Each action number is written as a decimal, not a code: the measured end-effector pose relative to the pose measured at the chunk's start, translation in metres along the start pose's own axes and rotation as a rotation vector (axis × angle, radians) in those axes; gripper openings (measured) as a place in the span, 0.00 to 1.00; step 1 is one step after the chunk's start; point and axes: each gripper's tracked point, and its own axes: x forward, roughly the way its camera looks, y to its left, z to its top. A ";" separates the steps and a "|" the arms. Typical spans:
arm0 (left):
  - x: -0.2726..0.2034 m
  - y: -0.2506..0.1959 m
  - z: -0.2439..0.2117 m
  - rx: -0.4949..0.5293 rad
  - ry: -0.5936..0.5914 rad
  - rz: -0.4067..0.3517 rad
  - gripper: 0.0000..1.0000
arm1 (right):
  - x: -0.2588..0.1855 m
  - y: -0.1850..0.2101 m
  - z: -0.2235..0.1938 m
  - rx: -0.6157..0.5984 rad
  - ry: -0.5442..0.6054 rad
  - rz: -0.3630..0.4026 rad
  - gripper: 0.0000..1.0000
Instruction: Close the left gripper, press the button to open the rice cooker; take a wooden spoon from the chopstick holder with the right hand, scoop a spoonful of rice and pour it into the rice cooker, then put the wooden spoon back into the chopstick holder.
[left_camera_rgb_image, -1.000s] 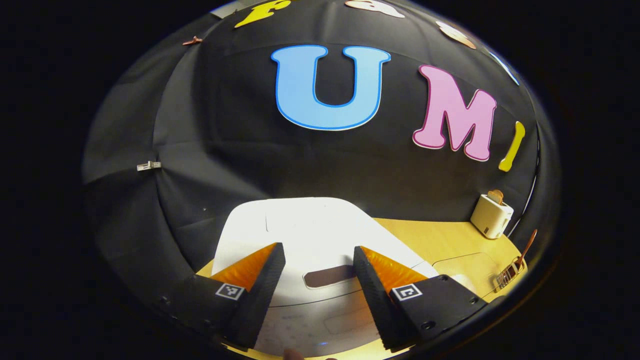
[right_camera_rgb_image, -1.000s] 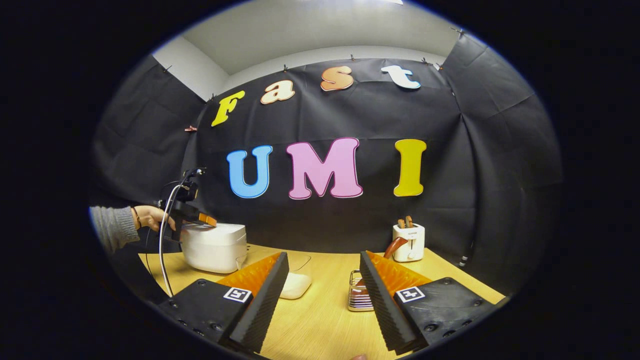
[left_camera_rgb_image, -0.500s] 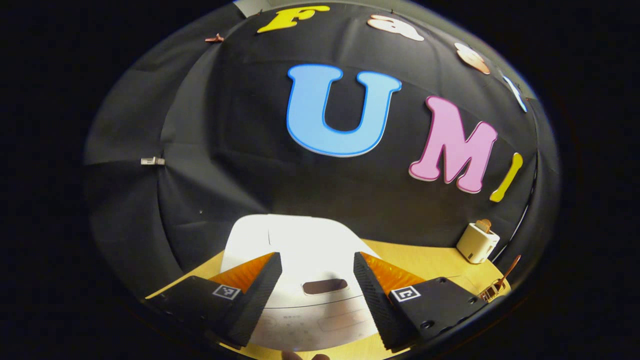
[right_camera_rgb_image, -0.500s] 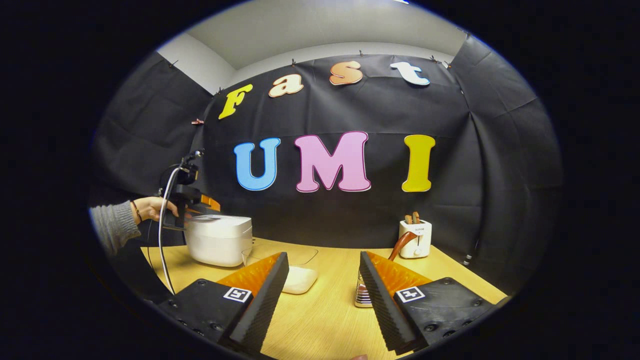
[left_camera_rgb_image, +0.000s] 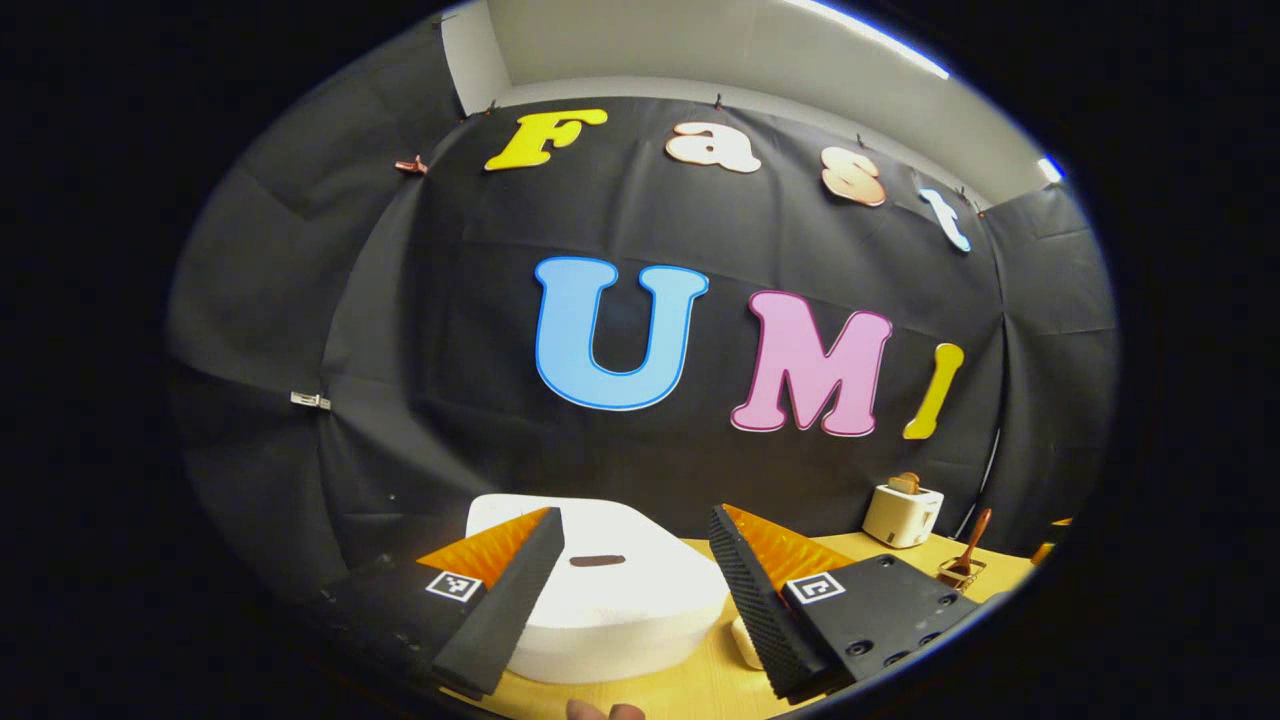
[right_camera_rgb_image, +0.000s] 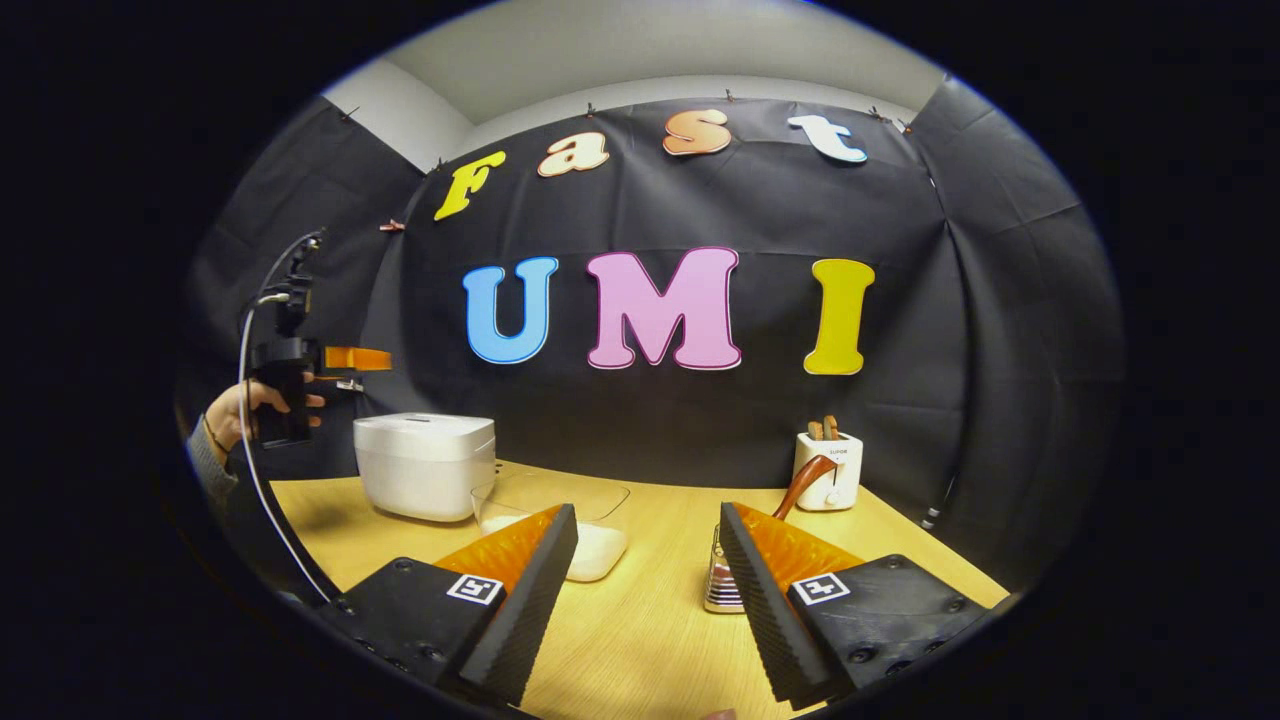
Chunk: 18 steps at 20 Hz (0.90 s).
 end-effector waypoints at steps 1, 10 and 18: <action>-0.012 0.001 -0.002 -0.003 -0.009 -0.005 0.95 | 0.001 0.001 -0.002 -0.003 0.004 0.000 0.89; -0.083 0.008 -0.039 0.102 -0.037 0.037 0.95 | 0.012 0.007 -0.024 -0.030 0.047 0.007 0.89; -0.098 0.014 -0.081 0.108 -0.019 0.090 0.95 | 0.018 0.004 -0.034 -0.031 0.063 0.012 0.89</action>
